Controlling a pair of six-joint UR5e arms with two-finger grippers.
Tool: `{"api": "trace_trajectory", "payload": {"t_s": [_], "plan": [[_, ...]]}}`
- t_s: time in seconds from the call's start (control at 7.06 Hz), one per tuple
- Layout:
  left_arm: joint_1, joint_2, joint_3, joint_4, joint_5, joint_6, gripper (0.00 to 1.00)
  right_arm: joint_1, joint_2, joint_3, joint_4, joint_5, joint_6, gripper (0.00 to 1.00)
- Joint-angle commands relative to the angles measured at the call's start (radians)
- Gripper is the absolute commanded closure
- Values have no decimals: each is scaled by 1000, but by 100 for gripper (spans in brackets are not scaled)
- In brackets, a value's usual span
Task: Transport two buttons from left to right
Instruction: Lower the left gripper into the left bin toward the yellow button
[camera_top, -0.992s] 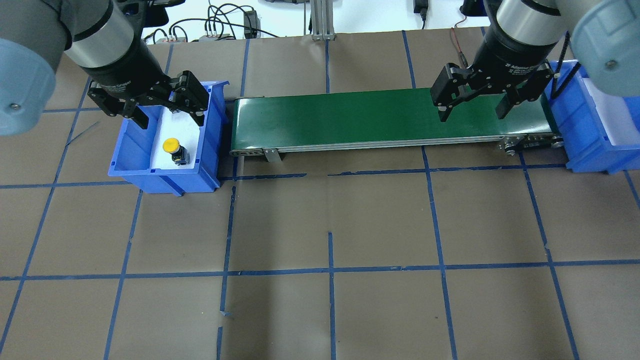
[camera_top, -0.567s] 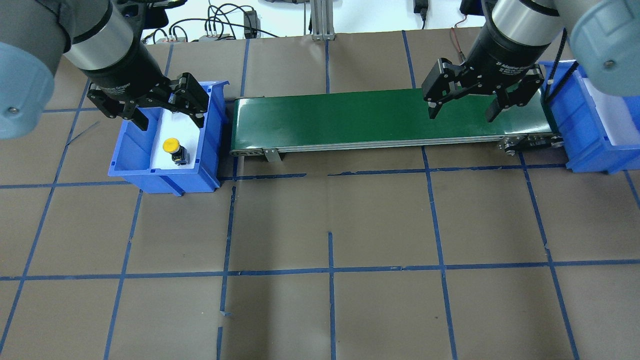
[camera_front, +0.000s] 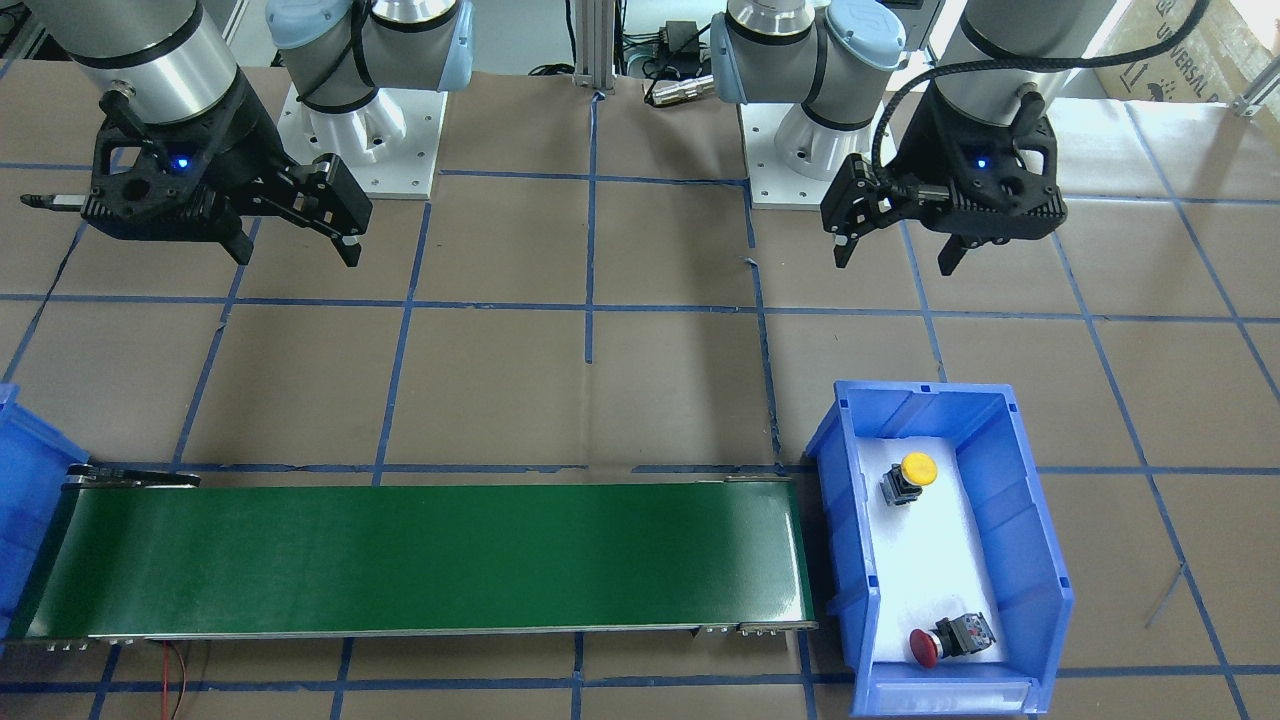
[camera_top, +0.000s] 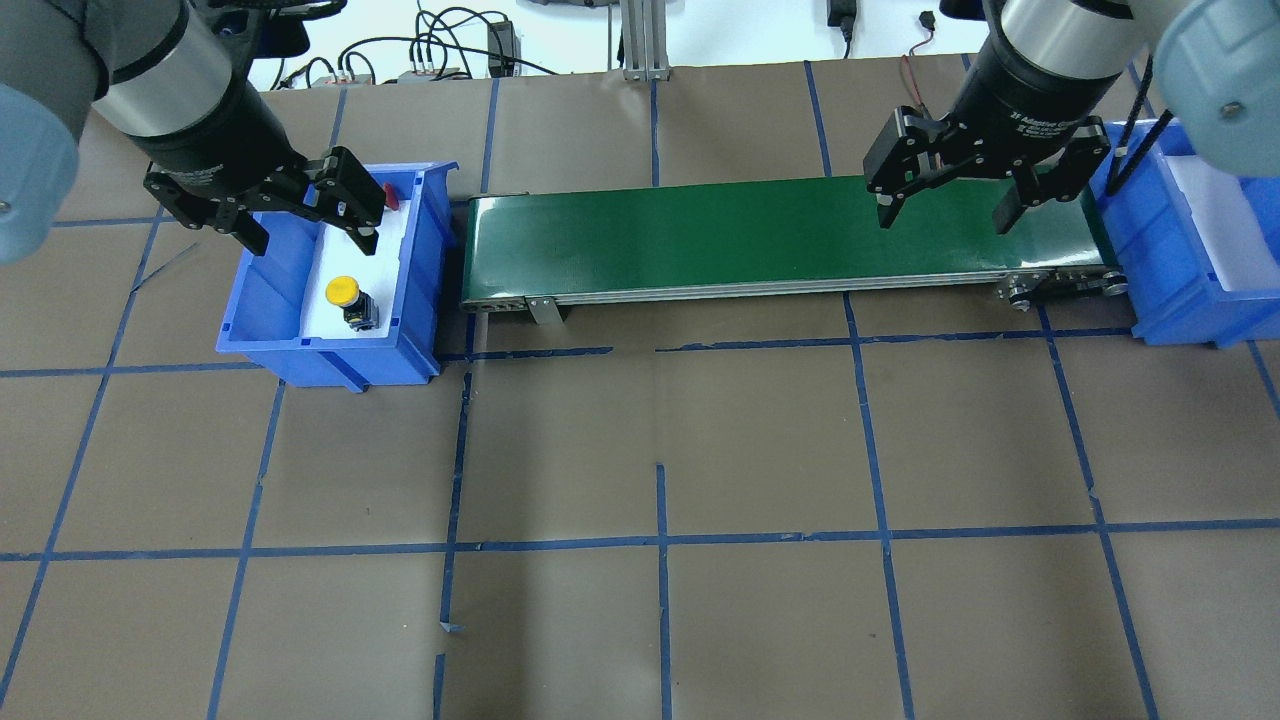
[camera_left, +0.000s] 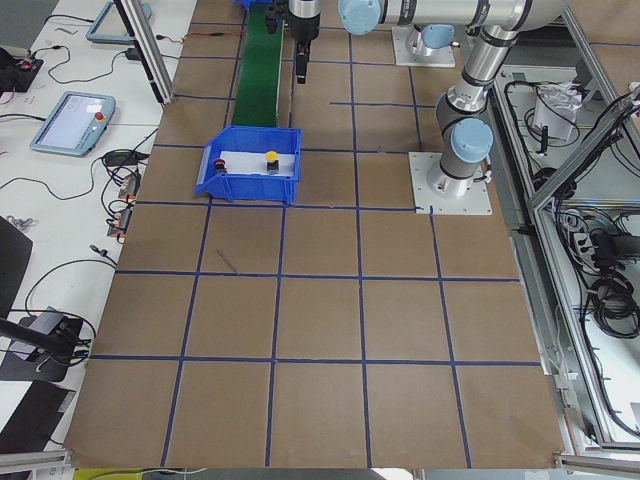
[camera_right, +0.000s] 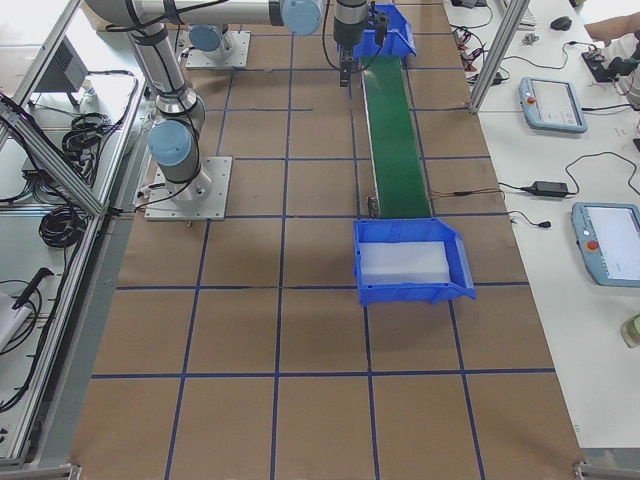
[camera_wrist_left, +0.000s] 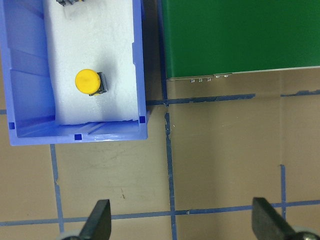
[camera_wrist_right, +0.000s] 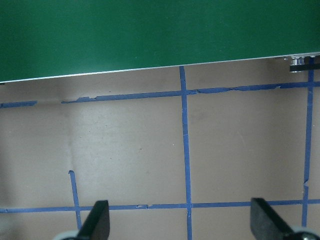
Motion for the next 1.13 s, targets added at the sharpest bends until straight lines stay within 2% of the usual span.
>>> {"api": "trace_trajectory", "payload": {"t_s": [0.0,0.42,0.85,0.99], "plan": [[63,-60,-12,8,4,13,0,-2,4,-5,-1,-8,0,0],[100,-265,-15,156,6,61,0,-3,-7,9,5,-7,6,0],[129,-374,-20,239,6,97,0,-8,1,8,-6,-1,-4,0],[129,-429,-20,305,7,99,0,-2,-11,9,-3,-4,6,0]]}}
